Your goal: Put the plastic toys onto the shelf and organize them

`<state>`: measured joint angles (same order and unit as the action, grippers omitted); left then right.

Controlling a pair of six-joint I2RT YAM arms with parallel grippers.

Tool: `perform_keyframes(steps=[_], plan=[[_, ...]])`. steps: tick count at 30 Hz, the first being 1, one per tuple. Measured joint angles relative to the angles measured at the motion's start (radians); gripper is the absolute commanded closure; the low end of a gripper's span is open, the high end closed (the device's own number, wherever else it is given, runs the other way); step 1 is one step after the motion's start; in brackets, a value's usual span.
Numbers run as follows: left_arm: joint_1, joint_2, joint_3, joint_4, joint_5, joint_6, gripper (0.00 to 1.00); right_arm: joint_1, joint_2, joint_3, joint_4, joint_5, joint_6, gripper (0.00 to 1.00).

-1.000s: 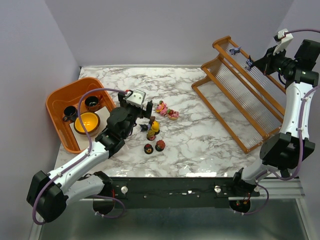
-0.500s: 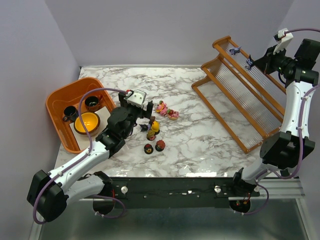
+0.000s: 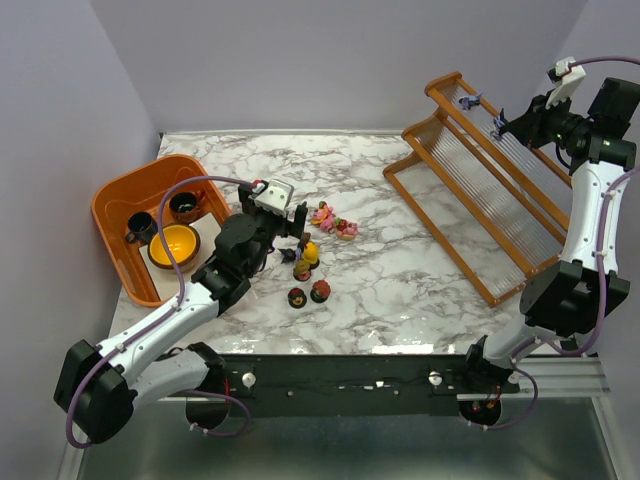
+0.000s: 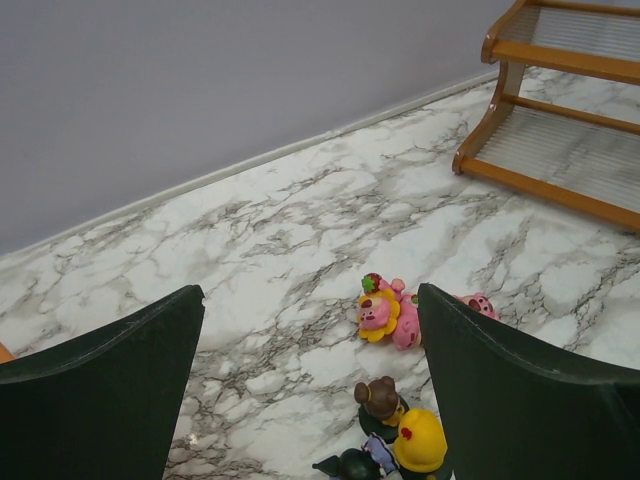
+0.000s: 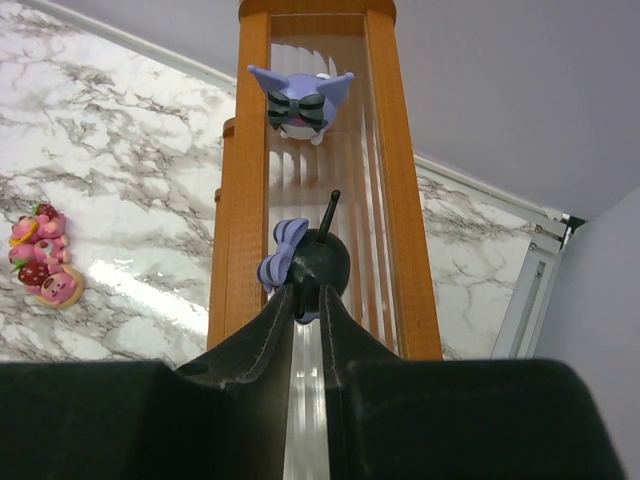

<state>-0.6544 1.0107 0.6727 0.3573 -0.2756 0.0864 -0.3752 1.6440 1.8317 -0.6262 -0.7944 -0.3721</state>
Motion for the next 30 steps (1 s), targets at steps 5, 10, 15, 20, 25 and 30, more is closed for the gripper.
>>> perform_keyframes(steps=[5, 10, 15, 20, 25, 30], plan=[[0.000, 0.000, 0.000, 0.000, 0.000, 0.000, 0.01, 0.000, 0.000, 0.000, 0.000, 0.000, 0.006, 0.69], [0.000, 0.000, 0.000, 0.000, 0.000, 0.002, 0.01, 0.000, 0.000, 0.000, 0.005, 0.018, 0.013, 0.67], [0.000, 0.000, 0.000, 0.000, 0.000, 0.003, 0.01, 0.000, 0.000, 0.000, 0.014, 0.048, 0.021, 0.67], [0.000, 0.000, 0.000, 0.000, 0.000, 0.003, 0.01, 0.000, 0.000, 0.000, 0.027, 0.075, 0.027, 0.66], [0.000, 0.000, 0.000, 0.000, 0.001, 0.003, 0.01, 0.000, 0.000, 0.000, 0.032, 0.080, 0.034, 0.52], [0.000, 0.000, 0.000, 0.000, 0.006, 0.003, 0.01, 0.000, -0.005, 0.000, 0.034, 0.066, 0.051, 0.37]])
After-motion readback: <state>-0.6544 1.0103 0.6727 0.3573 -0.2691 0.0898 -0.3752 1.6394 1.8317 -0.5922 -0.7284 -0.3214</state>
